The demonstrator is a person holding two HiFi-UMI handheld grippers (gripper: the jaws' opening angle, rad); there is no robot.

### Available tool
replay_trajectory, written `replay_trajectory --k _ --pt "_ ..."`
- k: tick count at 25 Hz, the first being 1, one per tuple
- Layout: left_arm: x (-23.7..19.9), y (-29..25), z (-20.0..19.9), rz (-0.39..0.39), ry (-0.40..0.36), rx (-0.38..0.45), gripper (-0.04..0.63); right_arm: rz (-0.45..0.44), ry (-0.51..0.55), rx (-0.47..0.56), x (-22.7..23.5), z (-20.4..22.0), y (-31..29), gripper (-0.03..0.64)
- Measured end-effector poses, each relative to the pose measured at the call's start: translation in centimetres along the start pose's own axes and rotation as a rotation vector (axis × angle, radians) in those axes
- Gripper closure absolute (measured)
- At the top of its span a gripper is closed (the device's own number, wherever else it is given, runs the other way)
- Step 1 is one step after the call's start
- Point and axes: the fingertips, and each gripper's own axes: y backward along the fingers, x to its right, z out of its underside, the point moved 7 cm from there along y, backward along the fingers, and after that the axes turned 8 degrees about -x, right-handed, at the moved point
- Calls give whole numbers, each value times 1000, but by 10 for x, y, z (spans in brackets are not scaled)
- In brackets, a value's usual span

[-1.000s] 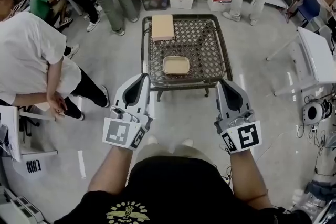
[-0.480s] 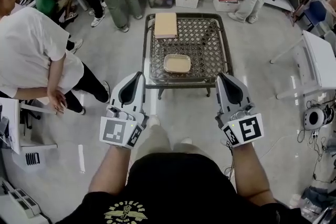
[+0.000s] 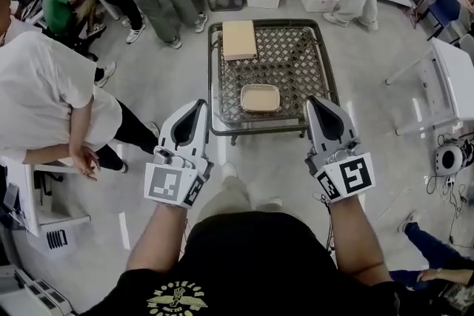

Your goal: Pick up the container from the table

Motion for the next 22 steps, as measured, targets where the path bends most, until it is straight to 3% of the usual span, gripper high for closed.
replay_trajectory --k 14,22 --pt "-93 -64 11 56 39 -34 586 49 -25 -49 7 9 -103 606" --pt "-133 -105 26 126 85 -53 586 116 -10 -95 12 10 -145 606"
